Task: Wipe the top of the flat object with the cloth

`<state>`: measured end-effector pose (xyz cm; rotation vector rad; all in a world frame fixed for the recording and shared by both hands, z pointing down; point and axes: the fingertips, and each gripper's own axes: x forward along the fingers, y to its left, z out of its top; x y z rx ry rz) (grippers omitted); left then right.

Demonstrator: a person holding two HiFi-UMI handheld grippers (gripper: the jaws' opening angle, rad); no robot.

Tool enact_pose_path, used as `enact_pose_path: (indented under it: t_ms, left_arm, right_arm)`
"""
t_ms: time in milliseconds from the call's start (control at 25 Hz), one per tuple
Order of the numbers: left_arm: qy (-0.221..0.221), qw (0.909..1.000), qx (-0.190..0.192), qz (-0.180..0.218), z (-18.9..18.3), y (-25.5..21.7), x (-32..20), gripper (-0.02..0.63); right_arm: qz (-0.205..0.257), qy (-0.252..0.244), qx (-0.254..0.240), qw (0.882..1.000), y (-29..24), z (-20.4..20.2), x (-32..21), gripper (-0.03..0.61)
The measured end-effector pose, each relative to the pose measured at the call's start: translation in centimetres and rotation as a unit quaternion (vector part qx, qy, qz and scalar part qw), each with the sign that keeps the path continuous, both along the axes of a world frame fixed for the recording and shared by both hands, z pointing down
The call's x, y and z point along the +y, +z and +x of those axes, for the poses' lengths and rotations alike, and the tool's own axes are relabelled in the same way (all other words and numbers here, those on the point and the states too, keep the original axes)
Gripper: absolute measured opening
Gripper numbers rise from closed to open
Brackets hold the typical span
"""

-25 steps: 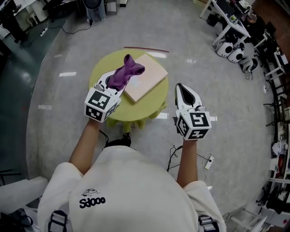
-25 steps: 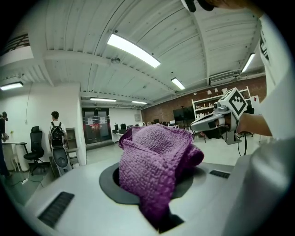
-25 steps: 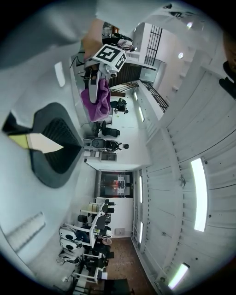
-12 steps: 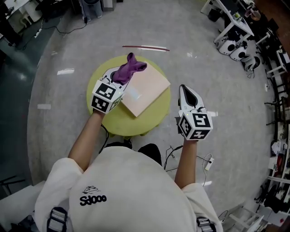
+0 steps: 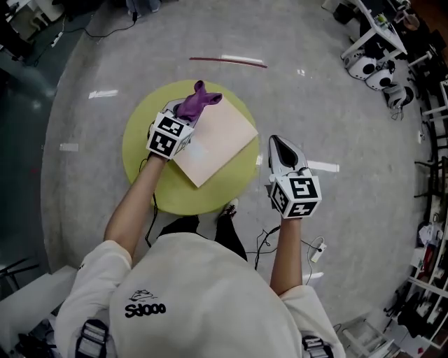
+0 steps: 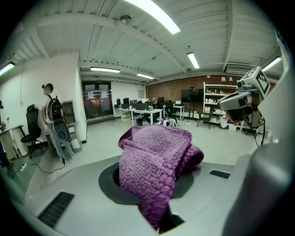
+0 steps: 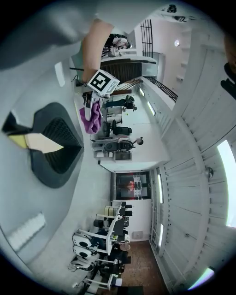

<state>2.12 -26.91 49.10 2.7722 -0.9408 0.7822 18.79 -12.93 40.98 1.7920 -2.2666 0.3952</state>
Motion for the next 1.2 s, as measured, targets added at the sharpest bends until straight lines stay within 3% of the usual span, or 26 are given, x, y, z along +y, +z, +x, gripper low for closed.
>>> enact_pose_path:
  t_ms: [360, 560, 720, 1000, 1200]
  left_arm:
    - [-0.020, 0.9967, -0.065, -0.045, 2.1, 9.0, -5.9, 0.072]
    - [-0.032, 0.9867, -0.141, -0.075, 2.1, 15.6, -8.5, 0.072]
    - [-0.036, 0.9821, -0.162, -0.090, 2.7, 18.0, -8.7, 0.072]
    - [-0.014, 0.9773, -0.198, -0.074, 4.9, 19.2, -7.8, 0.072]
    - [0.064, 0.9701, -0.230, -0.043, 7.9, 18.9, -4.7, 0.072]
  right_arm:
    - [-0.022, -0.017, -0.004, 1.000, 3.0, 1.1, -3.6, 0.009]
    - [-0.039, 0.004, -0.024, 0.999, 4.7, 2.4, -3.9, 0.009]
    - [-0.058, 0.019, -0.033, 0.998, 6.2, 3.4, -3.0, 0.009]
    - [-0.067, 0.048, -0.047, 0.996, 7.1, 5.3, -1.8, 0.009]
    - [-0.066, 0.050, -0.048, 0.995, 7.1, 5.3, -1.3, 0.009]
